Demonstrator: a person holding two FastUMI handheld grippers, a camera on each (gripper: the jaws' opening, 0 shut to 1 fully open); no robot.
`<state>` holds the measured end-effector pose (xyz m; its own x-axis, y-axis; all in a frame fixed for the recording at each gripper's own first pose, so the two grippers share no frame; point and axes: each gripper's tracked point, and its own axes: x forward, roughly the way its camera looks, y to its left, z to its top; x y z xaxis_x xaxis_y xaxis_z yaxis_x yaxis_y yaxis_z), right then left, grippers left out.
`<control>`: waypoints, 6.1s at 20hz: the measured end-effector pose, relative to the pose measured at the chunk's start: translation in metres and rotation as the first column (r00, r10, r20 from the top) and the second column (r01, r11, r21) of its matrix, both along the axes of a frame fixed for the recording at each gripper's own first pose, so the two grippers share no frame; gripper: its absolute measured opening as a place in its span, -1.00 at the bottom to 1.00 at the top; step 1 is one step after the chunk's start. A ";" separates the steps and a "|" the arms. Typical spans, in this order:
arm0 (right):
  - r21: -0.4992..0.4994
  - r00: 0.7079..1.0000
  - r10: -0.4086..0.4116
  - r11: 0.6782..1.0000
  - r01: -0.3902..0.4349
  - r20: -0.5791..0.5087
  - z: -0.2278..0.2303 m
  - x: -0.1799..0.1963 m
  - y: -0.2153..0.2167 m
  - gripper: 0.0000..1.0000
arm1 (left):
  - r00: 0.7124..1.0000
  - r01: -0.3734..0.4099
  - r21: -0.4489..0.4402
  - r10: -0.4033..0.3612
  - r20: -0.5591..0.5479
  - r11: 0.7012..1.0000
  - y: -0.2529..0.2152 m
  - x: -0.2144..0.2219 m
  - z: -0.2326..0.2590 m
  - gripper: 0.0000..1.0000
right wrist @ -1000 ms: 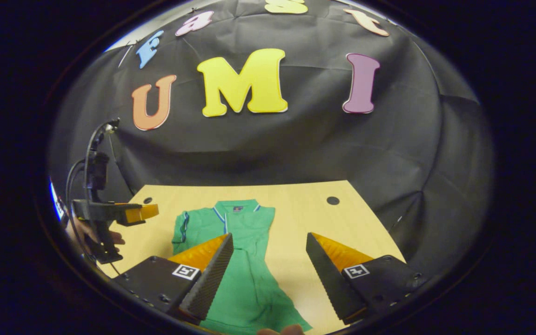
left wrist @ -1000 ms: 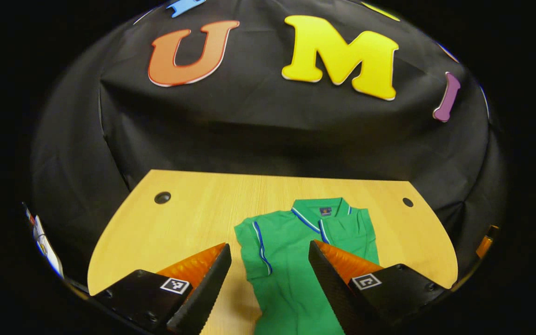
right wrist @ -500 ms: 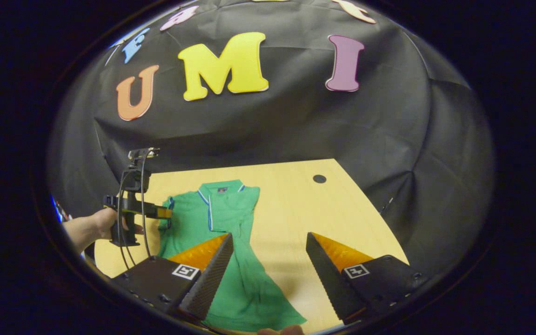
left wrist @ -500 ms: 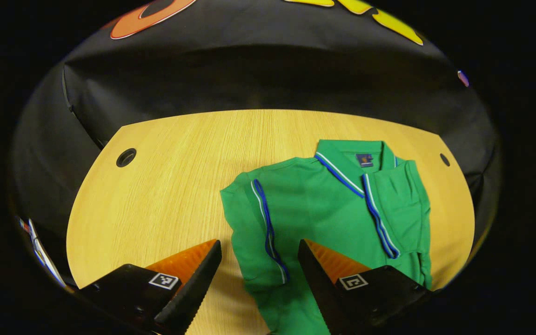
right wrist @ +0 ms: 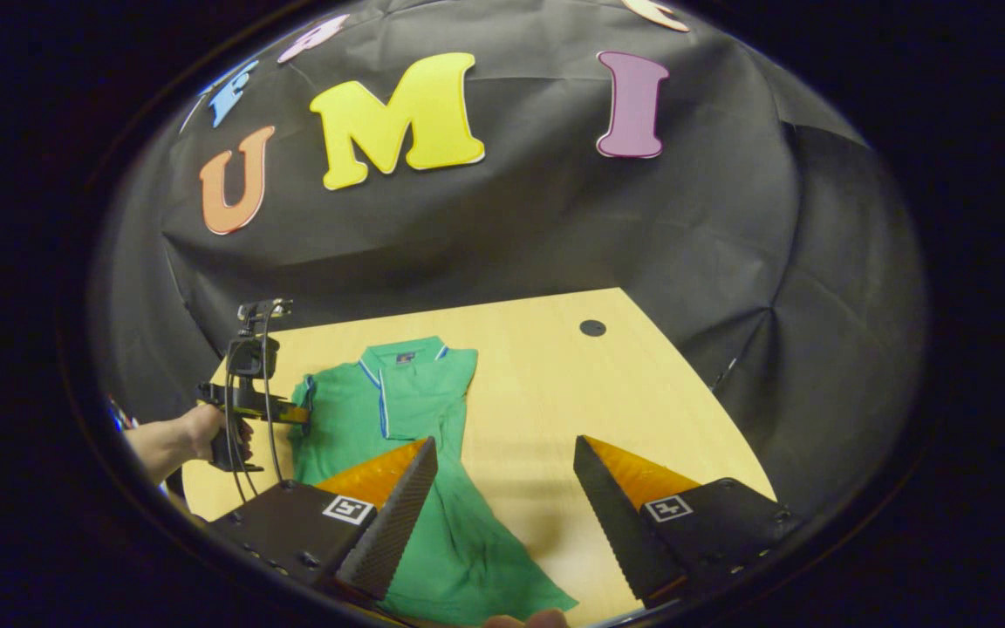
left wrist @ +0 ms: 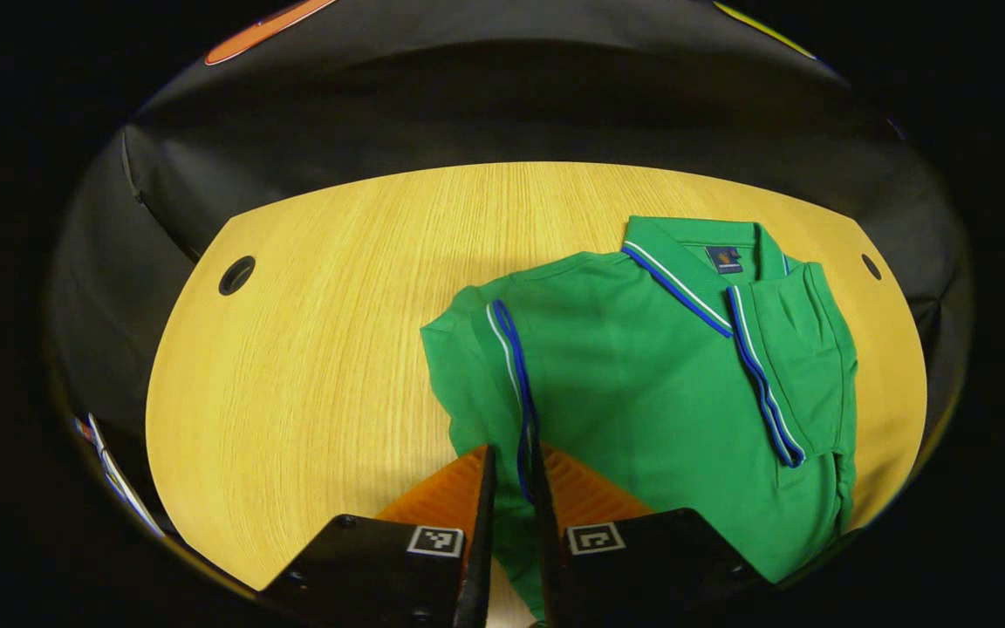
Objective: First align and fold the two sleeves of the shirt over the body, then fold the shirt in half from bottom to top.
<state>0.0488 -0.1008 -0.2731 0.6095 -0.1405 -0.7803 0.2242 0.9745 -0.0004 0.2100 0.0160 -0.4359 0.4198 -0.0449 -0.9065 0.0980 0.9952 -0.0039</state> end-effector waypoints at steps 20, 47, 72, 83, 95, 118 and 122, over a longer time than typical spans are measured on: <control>0.063 1.000 -0.012 0.998 0.010 0.024 -0.002 -0.012 0.008 0.93 | 0.986 -0.008 -0.178 0.038 0.164 0.984 -0.029 0.006 0.082 -0.82; 0.128 0.994 -0.002 0.992 0.016 -0.112 -0.045 -0.027 -0.003 0.84 | 0.999 0.019 -0.151 -0.012 0.045 0.988 -0.021 0.014 0.020 -0.84; 0.032 0.973 0.209 0.976 -0.213 0.099 0.029 -0.029 0.014 0.93 | 0.925 0.003 -0.222 0.082 0.371 0.975 -0.085 -0.071 0.187 1.00; -0.029 0.953 0.297 0.955 -0.296 0.051 0.016 -0.110 0.030 0.93 | 0.874 -0.015 -0.192 0.106 0.475 0.981 -0.015 -0.227 0.199 1.00; 0.001 0.963 0.233 0.972 -0.235 -0.136 -0.088 -0.212 0.000 0.94 | 0.972 -0.029 -0.205 0.075 0.222 0.978 -0.009 -0.347 0.067 1.00; 0.078 0.908 0.285 0.958 -0.275 -0.306 -0.168 -0.249 -0.009 0.41 | 0.997 -0.029 -0.054 0.033 0.074 0.998 -0.002 -0.378 0.019 0.75; 0.080 0.893 0.325 0.945 -0.316 -0.313 -0.163 -0.252 0.006 -0.57 | 0.998 -0.015 -0.077 0.021 0.067 0.997 -0.013 -0.386 0.022 -0.06</control>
<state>-0.2030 -0.0950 -0.4363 0.3374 0.0435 -0.9404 -0.1076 0.9942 0.0074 -0.1759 0.0030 -0.4136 0.4810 -0.1049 -0.8704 0.0826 0.9938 -0.0740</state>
